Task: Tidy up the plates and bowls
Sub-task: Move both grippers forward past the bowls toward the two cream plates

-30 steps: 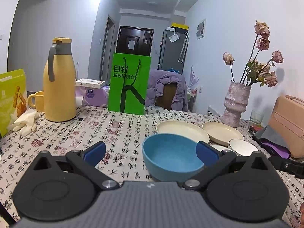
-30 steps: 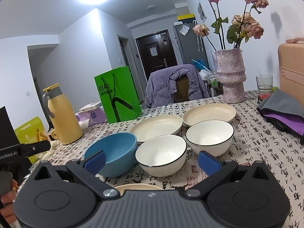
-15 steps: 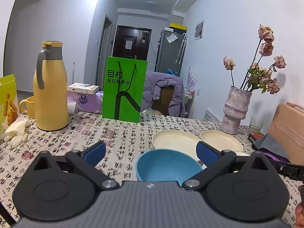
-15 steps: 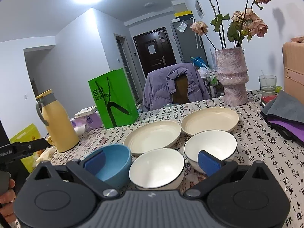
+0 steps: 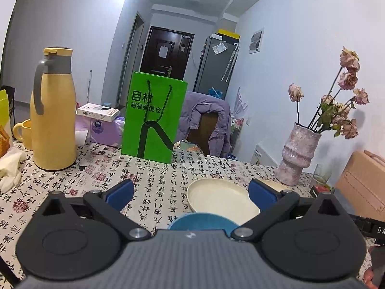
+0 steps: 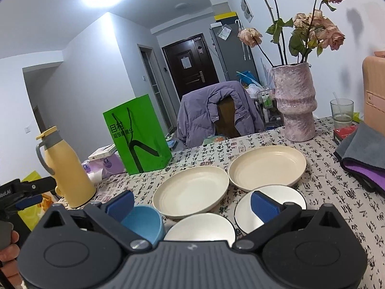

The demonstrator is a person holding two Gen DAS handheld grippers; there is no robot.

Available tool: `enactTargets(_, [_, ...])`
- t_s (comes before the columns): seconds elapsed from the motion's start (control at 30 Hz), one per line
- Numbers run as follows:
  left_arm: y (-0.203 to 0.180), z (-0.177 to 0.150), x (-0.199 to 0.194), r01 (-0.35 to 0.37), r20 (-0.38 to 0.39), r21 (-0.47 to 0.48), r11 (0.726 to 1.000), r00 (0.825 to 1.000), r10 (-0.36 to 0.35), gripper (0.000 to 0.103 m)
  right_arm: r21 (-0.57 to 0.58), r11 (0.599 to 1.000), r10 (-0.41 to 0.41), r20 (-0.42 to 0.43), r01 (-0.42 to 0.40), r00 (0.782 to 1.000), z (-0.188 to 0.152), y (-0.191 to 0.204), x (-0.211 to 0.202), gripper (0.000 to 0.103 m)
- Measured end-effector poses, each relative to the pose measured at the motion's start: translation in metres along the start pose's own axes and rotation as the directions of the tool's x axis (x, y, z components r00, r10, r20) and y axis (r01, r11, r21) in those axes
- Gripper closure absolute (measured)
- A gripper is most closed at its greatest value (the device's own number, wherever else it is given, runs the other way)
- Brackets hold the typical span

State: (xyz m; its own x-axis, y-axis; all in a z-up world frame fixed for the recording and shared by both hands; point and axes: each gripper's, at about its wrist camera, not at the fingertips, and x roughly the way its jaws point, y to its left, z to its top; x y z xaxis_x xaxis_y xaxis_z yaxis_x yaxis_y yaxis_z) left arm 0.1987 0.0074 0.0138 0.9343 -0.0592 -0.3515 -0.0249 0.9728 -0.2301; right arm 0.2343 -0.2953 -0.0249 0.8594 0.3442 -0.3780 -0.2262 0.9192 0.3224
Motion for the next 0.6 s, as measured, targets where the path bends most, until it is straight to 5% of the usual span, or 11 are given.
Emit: enactTargets(0.6, [-0.001, 0.040, 0.050, 0.015, -0.050, 0.015, 1.000, 0.999, -0.014, 0.000, -0.051, 0.998, -0.024, -0.033, 0.023, 0.999, 0.029, 0.033, 0.049, 0.000])
